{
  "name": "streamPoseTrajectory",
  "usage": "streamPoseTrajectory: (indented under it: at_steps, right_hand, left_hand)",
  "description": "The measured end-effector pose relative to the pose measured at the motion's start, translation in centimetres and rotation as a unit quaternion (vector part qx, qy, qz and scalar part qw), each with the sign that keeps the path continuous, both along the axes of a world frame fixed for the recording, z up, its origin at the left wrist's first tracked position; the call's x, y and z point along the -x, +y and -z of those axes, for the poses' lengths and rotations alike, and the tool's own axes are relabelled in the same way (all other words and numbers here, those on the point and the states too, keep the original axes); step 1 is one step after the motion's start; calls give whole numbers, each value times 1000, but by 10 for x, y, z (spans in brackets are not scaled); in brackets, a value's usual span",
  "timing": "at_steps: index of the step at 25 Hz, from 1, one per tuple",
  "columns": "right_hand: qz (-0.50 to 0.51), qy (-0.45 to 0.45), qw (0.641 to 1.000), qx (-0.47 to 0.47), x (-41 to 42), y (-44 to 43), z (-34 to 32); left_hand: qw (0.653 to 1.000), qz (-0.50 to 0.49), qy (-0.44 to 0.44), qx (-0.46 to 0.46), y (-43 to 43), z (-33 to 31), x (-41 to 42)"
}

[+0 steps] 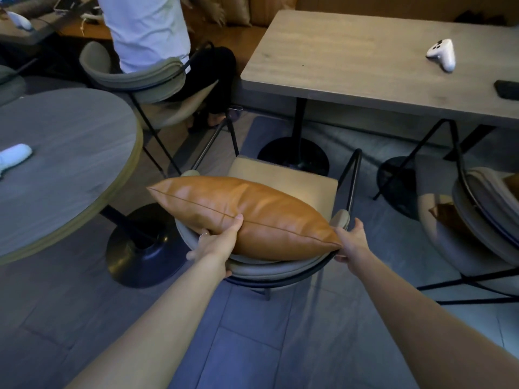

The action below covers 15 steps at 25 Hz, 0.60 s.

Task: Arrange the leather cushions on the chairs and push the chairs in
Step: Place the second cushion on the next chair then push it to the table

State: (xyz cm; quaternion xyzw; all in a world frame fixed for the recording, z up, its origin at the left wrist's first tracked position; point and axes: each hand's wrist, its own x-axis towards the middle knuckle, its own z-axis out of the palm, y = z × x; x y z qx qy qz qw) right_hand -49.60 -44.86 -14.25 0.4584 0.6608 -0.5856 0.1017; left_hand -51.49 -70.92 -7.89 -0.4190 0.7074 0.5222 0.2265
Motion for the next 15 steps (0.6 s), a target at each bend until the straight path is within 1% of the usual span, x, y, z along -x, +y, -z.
streamPoseTrajectory:
  at_steps: [5, 9, 11, 15]
  right_hand:
    - [-33, 32, 998, -39, 13, 32, -14]
    - [-27, 39, 998, -31, 15, 39, -18]
    - [-34, 26, 999, -12, 12, 34, -17]
    - [-27, -5, 996, 82, 10, 3, -14]
  left_hand:
    - [1000, 5, -2, -8, 54, 3, 35]
    - [999, 20, 17, -47, 85, 11, 65]
    - [996, 36, 28, -78, 97, 7, 75]
    - [986, 67, 35, -151, 101, 1, 83]
